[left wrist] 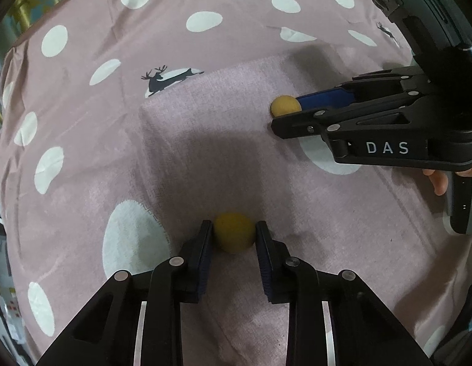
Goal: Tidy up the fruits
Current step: 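Close the left tool on one tan fruit while the right tool grasps the other, then carry both tan fruits over the green bowl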
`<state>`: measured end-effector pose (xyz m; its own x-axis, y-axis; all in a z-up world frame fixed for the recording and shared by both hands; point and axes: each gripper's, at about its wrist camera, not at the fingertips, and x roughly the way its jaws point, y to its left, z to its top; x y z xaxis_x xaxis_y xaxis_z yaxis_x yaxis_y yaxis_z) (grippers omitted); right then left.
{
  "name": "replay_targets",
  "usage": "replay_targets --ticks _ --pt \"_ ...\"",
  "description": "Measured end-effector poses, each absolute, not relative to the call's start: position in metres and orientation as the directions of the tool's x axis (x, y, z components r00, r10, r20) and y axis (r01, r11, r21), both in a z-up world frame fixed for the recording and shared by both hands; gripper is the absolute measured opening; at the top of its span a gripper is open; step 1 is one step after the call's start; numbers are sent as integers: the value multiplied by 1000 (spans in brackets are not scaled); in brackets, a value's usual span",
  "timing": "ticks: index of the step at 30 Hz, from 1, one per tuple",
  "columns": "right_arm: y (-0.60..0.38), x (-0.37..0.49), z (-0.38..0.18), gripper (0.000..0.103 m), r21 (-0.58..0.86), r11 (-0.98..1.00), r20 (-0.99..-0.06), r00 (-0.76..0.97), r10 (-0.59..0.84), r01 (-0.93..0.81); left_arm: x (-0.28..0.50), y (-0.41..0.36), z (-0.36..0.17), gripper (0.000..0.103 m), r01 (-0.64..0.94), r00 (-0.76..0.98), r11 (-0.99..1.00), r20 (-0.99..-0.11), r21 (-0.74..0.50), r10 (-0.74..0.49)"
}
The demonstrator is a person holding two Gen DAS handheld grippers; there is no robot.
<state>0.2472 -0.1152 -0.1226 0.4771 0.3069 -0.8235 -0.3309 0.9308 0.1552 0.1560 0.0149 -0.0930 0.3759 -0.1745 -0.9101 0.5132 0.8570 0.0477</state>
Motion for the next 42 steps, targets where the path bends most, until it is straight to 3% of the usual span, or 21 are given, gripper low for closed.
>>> replay_targets --ticks 2,11,28,42 --pt "-114 248 -123 26 133 932 -825 484 293 -337 155 15 -93 28 507 376 861 -909 38 -182" --pt "-122 243 -120 26 200 928 -819 467 334 -314 153 16 -92 28 475 383 880 -901 2 -204" --pt "-140 141 -71 26 275 894 -711 551 437 -354 104 20 -45 28 410 504 911 -825 -33 -256" --pt "-198 73 -36 26 284 919 -633 666 395 -274 66 -31 -11 28 471 557 882 -773 -9 -305"
